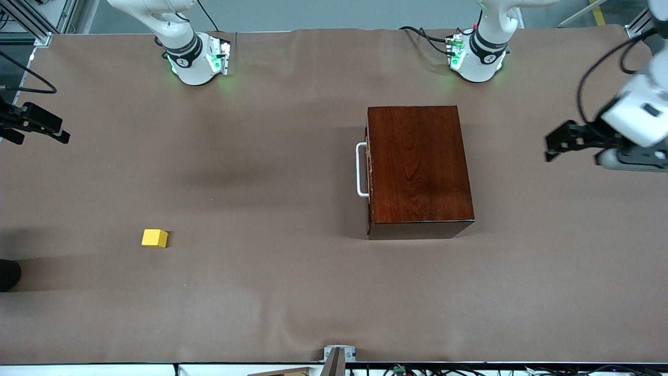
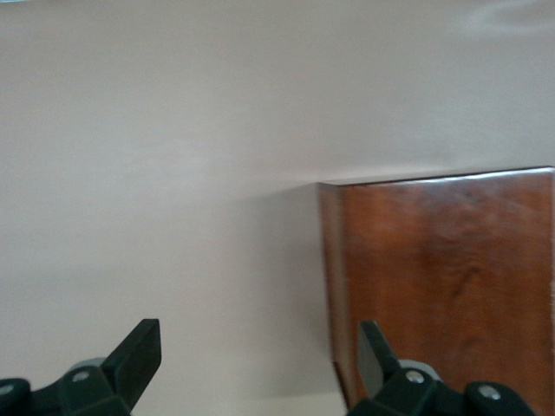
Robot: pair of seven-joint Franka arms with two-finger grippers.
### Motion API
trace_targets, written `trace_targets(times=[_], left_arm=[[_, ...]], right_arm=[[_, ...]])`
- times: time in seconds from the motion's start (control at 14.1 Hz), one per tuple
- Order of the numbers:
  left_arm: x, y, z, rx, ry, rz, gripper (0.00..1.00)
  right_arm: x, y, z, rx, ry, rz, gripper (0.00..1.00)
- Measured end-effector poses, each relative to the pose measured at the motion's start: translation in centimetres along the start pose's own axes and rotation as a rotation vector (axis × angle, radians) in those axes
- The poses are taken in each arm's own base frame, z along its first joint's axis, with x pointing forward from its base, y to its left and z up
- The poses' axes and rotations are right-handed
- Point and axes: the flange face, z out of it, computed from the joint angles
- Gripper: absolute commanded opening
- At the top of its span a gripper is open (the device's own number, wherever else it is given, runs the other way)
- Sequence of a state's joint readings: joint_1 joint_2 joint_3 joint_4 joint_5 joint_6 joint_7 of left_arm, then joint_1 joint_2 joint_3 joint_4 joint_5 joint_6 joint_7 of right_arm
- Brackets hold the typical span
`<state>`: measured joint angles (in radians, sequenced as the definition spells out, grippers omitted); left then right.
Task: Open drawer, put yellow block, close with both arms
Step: 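Reach the left gripper to the white drawer handle while the right gripper approaches the cube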
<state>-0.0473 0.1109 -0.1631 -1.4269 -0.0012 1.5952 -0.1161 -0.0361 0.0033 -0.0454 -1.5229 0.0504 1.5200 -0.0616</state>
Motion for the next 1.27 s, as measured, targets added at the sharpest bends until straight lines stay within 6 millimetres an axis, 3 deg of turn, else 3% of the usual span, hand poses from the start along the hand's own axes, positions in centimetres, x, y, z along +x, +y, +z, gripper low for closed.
trace_targets(times=[0.42,0.78,0.99,1.27], left_arm=[[-1.5,16.2,2.8,-0.045,-0.032,-0.094,1.00],[-5.1,29.1,6.0,-0.059,-0.074,-0.184,1.00],[-7.9,35.3,10.4,0.000,-0.107,-0.106,1.00],[-11.3,41.8,18.5,0.148,-0.107,0.034,1.00]], right_arm=[[0.0,-0.1,0.0,0.000,0.002,-0.002,1.00],[1.3,0.9,-0.1,-0.010,0.076,0.015,1.00],[2.8,3.2,0.9,-0.019,0.118,0.051,1.00],[5.0,4.6,4.2,-0.023,0.105,0.072,1.00]])
